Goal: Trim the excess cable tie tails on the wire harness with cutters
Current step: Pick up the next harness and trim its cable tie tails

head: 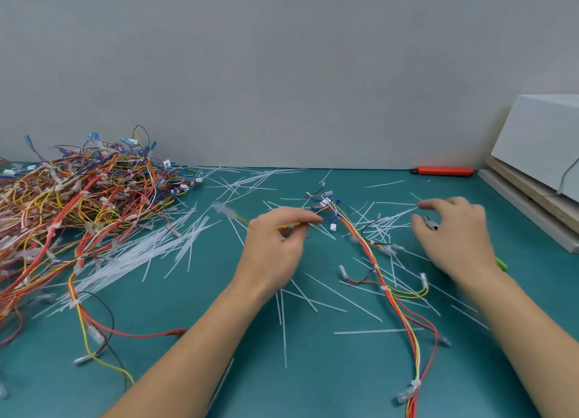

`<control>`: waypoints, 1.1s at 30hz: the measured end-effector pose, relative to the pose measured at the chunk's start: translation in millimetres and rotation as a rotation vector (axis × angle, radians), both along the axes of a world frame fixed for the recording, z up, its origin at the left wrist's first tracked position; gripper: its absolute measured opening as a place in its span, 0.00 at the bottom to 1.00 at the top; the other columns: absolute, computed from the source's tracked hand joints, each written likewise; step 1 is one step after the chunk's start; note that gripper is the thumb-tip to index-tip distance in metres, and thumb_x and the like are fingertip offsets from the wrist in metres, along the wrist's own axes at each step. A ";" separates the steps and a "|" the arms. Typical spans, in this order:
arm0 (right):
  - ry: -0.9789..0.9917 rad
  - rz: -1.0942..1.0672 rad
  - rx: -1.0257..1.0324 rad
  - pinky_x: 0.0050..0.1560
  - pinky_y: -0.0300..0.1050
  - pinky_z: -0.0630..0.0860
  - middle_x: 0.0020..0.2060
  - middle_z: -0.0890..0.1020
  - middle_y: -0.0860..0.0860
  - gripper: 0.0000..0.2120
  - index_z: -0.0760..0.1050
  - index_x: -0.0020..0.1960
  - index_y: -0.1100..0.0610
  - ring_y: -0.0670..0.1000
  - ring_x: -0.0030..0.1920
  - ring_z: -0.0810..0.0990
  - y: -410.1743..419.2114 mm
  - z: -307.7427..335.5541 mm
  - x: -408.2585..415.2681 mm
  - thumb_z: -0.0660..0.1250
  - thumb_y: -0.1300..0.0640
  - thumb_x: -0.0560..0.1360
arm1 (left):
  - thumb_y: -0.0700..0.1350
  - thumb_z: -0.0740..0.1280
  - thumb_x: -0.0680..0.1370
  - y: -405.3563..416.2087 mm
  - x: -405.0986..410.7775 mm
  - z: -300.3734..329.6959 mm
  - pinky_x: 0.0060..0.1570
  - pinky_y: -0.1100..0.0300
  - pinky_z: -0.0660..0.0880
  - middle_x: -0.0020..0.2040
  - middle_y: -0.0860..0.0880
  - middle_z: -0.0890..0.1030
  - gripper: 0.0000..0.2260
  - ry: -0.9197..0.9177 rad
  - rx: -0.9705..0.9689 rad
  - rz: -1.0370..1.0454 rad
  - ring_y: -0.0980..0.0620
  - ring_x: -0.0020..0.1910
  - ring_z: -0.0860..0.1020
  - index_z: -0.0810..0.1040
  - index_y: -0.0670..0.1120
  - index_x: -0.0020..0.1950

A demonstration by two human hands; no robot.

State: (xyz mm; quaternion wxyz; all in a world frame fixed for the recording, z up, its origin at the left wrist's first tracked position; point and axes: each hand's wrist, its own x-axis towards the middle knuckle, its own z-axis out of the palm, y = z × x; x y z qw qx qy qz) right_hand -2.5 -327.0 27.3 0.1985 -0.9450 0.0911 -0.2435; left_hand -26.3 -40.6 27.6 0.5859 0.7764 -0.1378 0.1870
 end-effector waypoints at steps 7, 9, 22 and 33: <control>0.154 0.393 -0.175 0.51 0.50 0.76 0.37 0.81 0.46 0.13 0.83 0.48 0.50 0.55 0.47 0.77 67.4 -8.3 -10.2 0.68 0.41 0.76 | 0.31 0.64 0.70 -3.4 -13.7 -1.4 0.62 0.59 0.75 0.52 0.55 0.86 0.18 -0.087 0.520 -0.344 0.59 0.55 0.81 0.89 0.50 0.44; 0.198 0.361 -0.203 0.51 0.49 0.77 0.39 0.82 0.46 0.11 0.83 0.52 0.49 0.55 0.50 0.79 70.5 -9.7 -6.5 0.68 0.44 0.77 | 0.34 0.63 0.69 -5.1 -17.2 -0.2 0.58 0.58 0.77 0.51 0.56 0.87 0.17 0.003 0.545 -0.368 0.58 0.52 0.82 0.89 0.50 0.42; 0.424 0.178 -0.096 0.45 0.50 0.80 0.40 0.84 0.56 0.09 0.82 0.42 0.57 0.61 0.45 0.82 85.0 7.5 18.5 0.66 0.55 0.77 | 0.35 0.60 0.69 -4.1 -14.4 -2.0 0.44 0.55 0.82 0.41 0.56 0.87 0.19 0.101 0.472 -0.288 0.54 0.42 0.84 0.88 0.50 0.45; 0.042 0.444 0.928 0.43 0.49 0.81 0.37 0.87 0.52 0.03 0.79 0.49 0.57 0.49 0.38 0.82 85.4 46.0 6.8 0.70 0.64 0.80 | 0.34 0.71 0.68 -6.9 -7.1 5.3 0.50 0.47 0.84 0.44 0.45 0.87 0.14 0.264 -0.376 -0.120 0.49 0.47 0.86 0.87 0.51 0.45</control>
